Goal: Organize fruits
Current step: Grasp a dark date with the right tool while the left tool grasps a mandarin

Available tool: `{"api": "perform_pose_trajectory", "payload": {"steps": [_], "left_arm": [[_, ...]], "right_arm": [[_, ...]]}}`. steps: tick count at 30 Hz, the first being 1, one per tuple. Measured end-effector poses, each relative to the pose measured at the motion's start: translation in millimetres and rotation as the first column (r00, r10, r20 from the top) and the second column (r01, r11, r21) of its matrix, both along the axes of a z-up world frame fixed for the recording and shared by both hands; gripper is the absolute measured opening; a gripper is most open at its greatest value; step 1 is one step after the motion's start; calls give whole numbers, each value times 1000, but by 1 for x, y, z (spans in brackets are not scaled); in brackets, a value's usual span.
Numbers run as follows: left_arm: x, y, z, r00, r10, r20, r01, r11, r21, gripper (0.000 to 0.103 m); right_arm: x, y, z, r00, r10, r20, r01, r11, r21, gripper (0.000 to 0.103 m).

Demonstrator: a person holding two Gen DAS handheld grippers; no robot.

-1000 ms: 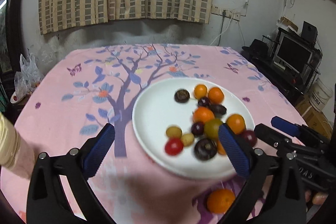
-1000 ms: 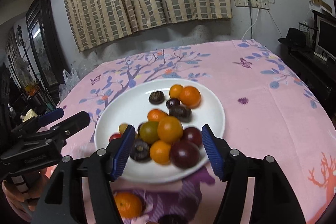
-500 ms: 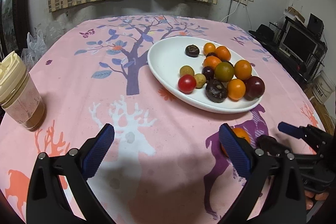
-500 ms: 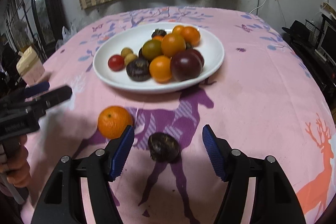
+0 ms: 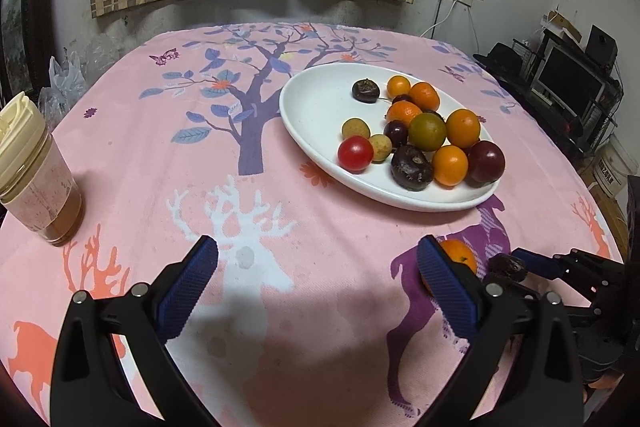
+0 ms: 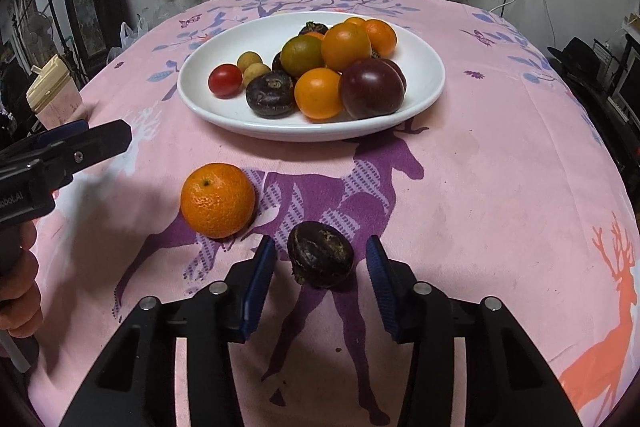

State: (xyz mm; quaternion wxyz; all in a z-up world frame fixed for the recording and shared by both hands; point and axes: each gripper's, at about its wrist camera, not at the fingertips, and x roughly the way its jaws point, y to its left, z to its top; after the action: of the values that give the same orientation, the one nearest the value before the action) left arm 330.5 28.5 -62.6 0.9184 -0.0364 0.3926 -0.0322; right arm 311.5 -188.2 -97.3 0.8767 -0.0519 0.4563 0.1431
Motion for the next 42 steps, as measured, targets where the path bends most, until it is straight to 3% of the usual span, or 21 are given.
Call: {"api": "perform_pose_trajectory", "payload": {"steps": [7,14,18,22,26,33,40,42], "left_arm": [[0,0,0,1000,0,0,0,1000,2,98],[1,0,0,1000,0,0,0,1000,2,98],[0,-1,-3,1000,-11,-15,11,1000,-9,98],[-1,-12,-9,996,-85,-34,85,996,-26,98],[-12,-41,-10,974,-228,-8,228,974,0,97],[-13,-82,-18,938,-345,-18,345,936,62,74],[-3,-94,-29,940,-338,-51,341,934,102,68],[0,-94,-33,940,-335,-66,340,935,98,58]], "right_arm": [[-1,0,-2,1000,0,2,0,1000,-17,44],[-1,-3,-2,1000,-5,11,6,1000,-26,32],[1,-10,2,1000,-18,2,18,1000,23,29],[6,-29,8,997,-80,-11,81,989,124,28],[8,-46,15,988,-154,-2,152,972,177,28],[8,-49,15,985,-170,-6,169,968,185,29],[6,-50,18,986,-168,0,165,967,192,29],[6,-50,19,986,-166,3,162,968,191,29]]}}
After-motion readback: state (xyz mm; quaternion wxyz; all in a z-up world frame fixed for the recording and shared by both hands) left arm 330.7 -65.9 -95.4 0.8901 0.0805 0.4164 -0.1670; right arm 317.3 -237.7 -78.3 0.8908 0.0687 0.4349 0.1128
